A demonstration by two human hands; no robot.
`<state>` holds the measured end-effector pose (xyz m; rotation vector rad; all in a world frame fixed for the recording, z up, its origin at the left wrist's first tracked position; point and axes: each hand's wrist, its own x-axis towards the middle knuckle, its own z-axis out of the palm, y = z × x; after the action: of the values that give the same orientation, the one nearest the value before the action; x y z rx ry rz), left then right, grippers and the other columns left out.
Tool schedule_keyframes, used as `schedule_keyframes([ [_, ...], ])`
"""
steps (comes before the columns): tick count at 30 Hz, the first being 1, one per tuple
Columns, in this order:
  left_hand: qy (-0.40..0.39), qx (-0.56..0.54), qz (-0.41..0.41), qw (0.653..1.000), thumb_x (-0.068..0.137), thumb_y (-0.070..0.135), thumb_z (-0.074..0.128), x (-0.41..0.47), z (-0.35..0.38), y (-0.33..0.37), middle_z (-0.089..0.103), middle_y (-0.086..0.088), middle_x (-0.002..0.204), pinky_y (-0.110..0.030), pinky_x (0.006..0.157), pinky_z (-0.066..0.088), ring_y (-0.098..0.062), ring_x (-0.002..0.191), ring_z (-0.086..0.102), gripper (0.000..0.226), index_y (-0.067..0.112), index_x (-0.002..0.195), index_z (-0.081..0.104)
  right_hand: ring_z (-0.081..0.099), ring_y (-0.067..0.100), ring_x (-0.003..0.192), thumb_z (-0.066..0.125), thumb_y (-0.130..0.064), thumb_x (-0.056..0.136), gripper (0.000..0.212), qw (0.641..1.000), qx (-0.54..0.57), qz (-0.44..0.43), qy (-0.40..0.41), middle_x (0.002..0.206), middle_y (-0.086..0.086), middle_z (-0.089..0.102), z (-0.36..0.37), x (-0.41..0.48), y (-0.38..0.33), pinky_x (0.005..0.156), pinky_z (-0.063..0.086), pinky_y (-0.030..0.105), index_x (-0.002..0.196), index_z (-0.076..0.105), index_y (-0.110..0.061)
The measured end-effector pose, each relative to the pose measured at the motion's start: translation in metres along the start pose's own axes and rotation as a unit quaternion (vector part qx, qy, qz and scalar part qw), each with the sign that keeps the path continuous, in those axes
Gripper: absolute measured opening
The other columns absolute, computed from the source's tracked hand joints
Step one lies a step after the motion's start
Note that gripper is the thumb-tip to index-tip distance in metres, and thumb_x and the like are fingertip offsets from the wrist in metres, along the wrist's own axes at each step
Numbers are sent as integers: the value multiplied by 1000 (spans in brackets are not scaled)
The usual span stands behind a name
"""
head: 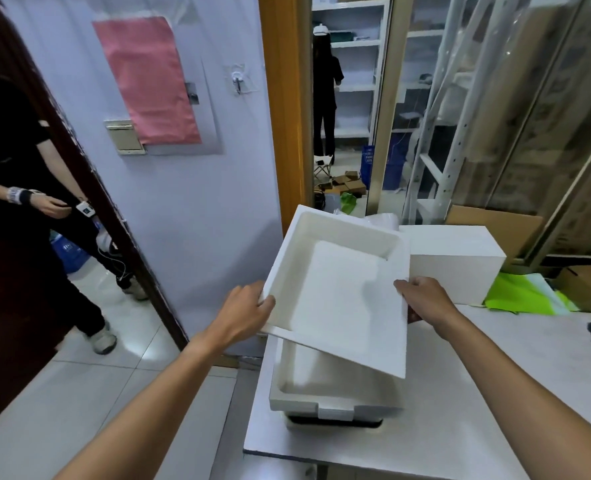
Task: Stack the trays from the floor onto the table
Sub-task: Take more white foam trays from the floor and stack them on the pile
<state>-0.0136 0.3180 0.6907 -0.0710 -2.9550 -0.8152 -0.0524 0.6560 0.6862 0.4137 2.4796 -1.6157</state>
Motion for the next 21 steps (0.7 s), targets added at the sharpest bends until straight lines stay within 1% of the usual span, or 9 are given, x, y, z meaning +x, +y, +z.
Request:
schedule_keyframes([
  [3, 1, -33, -15, 999, 92, 29, 50, -1, -2, -9, 43, -1, 60, -35, 54, 29, -19, 56, 36, 30, 7, 73, 51, 73, 27, 63, 63, -26, 95, 34, 998, 52, 2, -22, 87, 23, 76, -3, -4, -7, 59, 61, 34, 93, 67, 8],
  [5, 25, -69, -33, 997, 93, 30, 55, -3, -7, -13, 45, 4, 57, -29, 50, 30, -12, 50, 37, 28, 15, 70, 59, 70, 27, 59, 68, -28, 94, 39, 998, 60, 6, -34, 79, 19, 76, -5, -9, -12, 59, 60, 34, 95, 69, 11],
  [7, 48, -95, -51, 993, 93, 32, 60, -5, -12, -16, 54, 5, 56, -17, 43, 32, -8, 44, 45, 26, 17, 75, 70, 66, 27, 55, 70, -29, 92, 38, 996, 68, 17, -51, 77, 16, 76, -4, -15, -13, 53, 53, 31, 94, 71, 9],
  [10, 66, -130, -67, 987, 93, 38, 65, -4, -18, -17, 64, 8, 61, -14, 44, 42, -4, 44, 58, 25, 19, 80, 74, 61, 25, 52, 66, -24, 90, 25, 993, 101, 36, -52, 68, 11, 70, 0, -22, -8, 50, 49, 29, 86, 69, 1],
  [13, 95, -229, -114, 962, 89, 43, 70, -2, -17, -15, 74, 3, 85, -33, 57, 61, -14, 57, 72, 25, 20, 99, 68, 64, 26, 60, 63, -16, 90, 15, 983, 172, 47, -47, 71, 12, 65, 7, -24, -3, 63, 59, 33, 84, 65, -2],
  [15, 100, -309, -151, 934, 85, 48, 75, -3, -15, -8, 72, 1, 98, -31, 59, 60, -17, 67, 74, 45, 21, 116, 57, 68, 29, 74, 63, -13, 92, 12, 969, 232, 55, -59, 79, 14, 65, 13, -27, -1, 74, 60, 38, 86, 64, -3],
  [17, 82, -360, -173, 913, 82, 52, 76, -5, -8, 2, 69, 4, 106, -24, 61, 57, -15, 82, 73, 56, 21, 121, 50, 69, 27, 80, 64, -14, 93, 12, 957, 275, 57, -70, 87, 15, 66, 18, -31, 0, 77, 60, 39, 94, 68, -3],
  [19, 51, -380, -183, 905, 79, 59, 75, -7, 4, 9, 66, 10, 113, -34, 78, 60, -14, 99, 70, 61, 24, 123, 50, 71, 25, 84, 65, -15, 95, 19, 946, 310, 55, -75, 95, 14, 72, 24, -36, -1, 78, 62, 38, 107, 69, -1],
  [21, 33, -406, -191, 893, 84, 50, 73, -10, 21, 15, 68, 8, 118, -45, 91, 57, -15, 106, 68, 50, 25, 124, 53, 73, 23, 84, 65, -16, 96, 24, 936, 339, 52, -84, 101, 13, 76, 32, -44, -3, 84, 61, 41, 115, 68, -1],
])
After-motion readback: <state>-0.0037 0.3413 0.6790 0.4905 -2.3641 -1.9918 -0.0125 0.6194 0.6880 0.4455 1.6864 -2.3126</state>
